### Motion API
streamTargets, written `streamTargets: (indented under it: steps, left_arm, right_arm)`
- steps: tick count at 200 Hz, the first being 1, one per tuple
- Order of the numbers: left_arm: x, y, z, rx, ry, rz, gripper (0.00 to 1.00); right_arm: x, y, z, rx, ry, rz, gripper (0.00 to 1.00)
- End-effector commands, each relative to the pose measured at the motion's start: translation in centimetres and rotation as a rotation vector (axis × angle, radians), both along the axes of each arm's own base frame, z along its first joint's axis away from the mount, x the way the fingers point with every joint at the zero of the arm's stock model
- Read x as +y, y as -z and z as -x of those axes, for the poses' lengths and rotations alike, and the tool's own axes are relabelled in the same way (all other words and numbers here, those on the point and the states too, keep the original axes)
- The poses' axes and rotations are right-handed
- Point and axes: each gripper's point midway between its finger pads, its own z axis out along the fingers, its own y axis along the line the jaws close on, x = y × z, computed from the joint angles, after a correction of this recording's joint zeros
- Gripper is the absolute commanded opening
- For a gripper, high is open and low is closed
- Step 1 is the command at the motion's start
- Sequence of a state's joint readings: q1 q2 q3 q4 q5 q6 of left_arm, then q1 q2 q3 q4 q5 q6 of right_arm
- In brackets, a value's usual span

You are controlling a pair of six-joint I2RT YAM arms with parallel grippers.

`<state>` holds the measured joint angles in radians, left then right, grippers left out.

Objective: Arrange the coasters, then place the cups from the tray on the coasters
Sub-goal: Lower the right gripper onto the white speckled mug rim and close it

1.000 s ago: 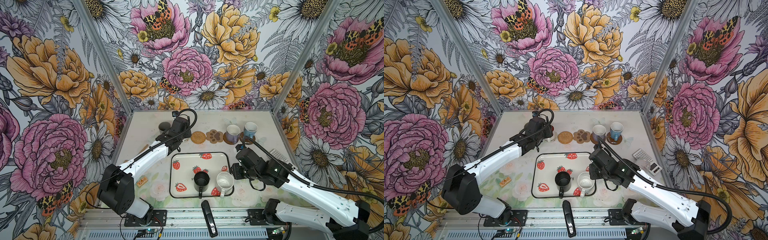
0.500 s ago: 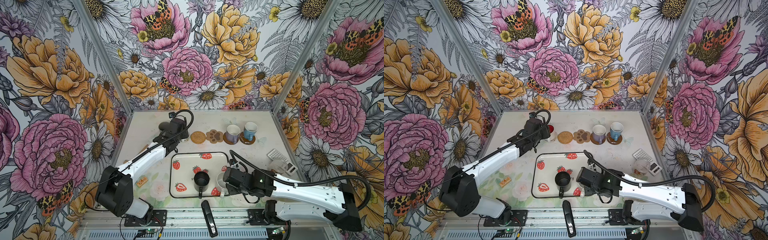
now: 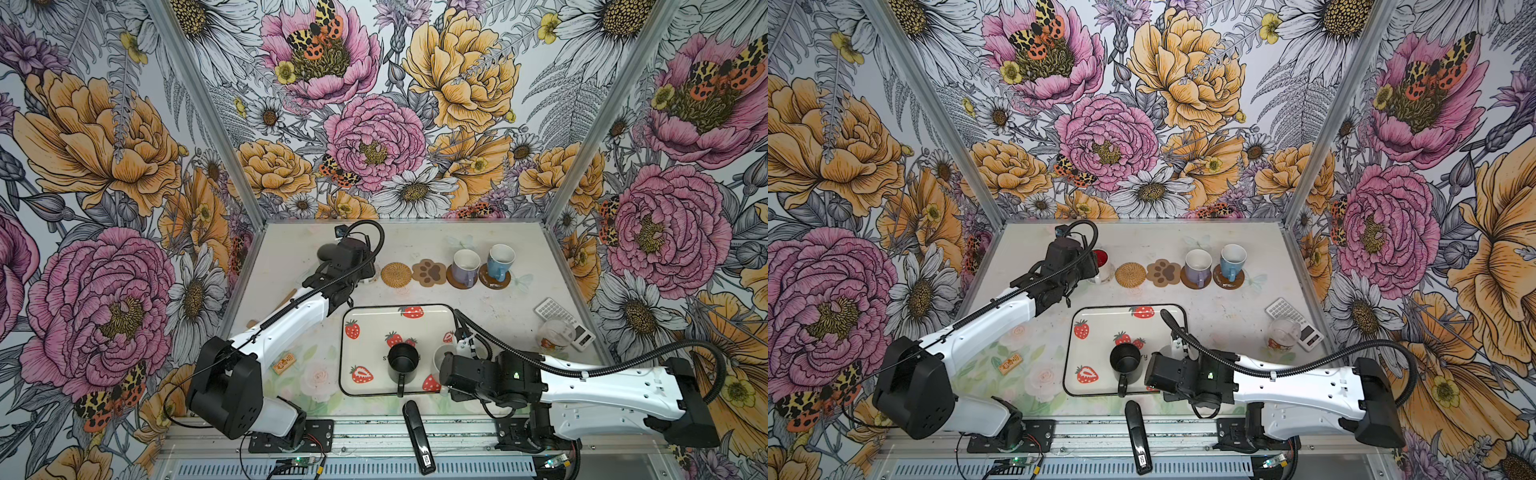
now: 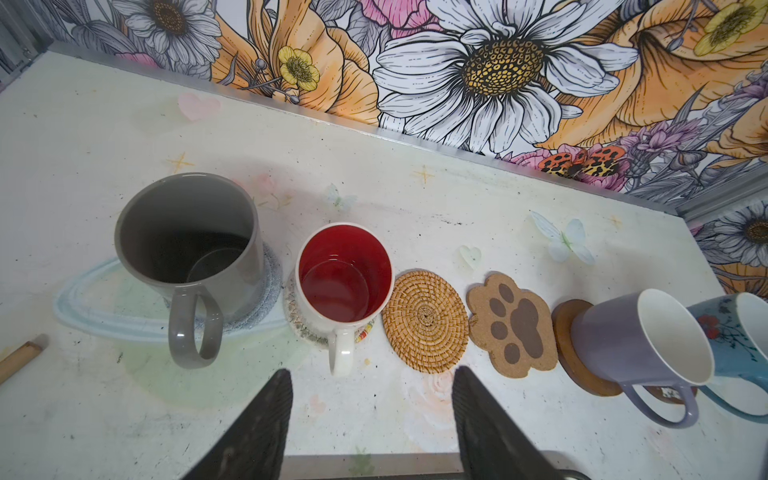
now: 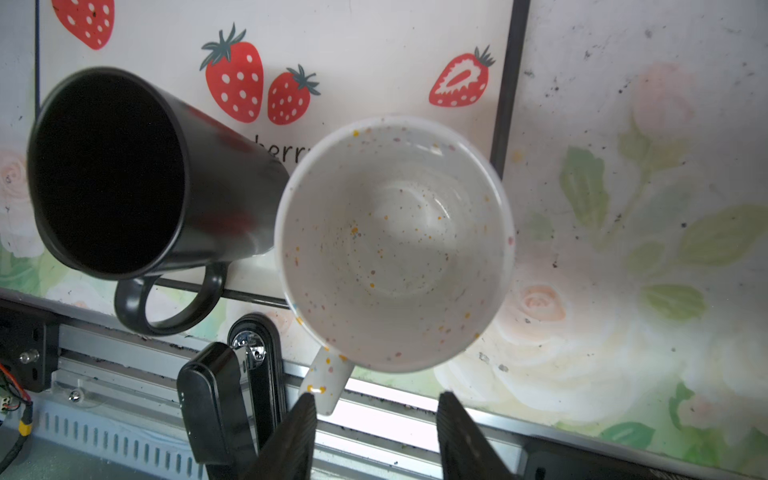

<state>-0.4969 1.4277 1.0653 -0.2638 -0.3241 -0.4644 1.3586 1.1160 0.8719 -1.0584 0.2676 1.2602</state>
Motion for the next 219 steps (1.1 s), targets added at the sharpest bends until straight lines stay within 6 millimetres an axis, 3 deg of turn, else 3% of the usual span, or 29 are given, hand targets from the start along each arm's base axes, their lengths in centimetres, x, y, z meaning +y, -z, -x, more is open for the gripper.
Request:
streamTargets:
  steps: [1,50,126,219]
  left_arm:
    - [0.3,-1.0,0.2,-0.033,0.007,0.028,0.63]
    - [0.8,-1.0,0.4,-0.037,0.0,0.037,0.63]
    - [1.6,-0.9,0.6,-0.04,-0.009,0.052,0.64]
    - [1.8,-0.7,0.7,-0.033,-0.014,0.05,0.64]
  right_arm:
    - [0.1,0.2,0.0,-0.021,0.048,0.003,0.51]
    - [1.8,0.9,0.4,-0.018,0.023,0.001,0.58]
    - [2.7,2.2,-0.1,-0.011,0.035,-0.021,0.63]
    - [2.7,4.2,-0.6,0.04,0.038,0.039,0.42]
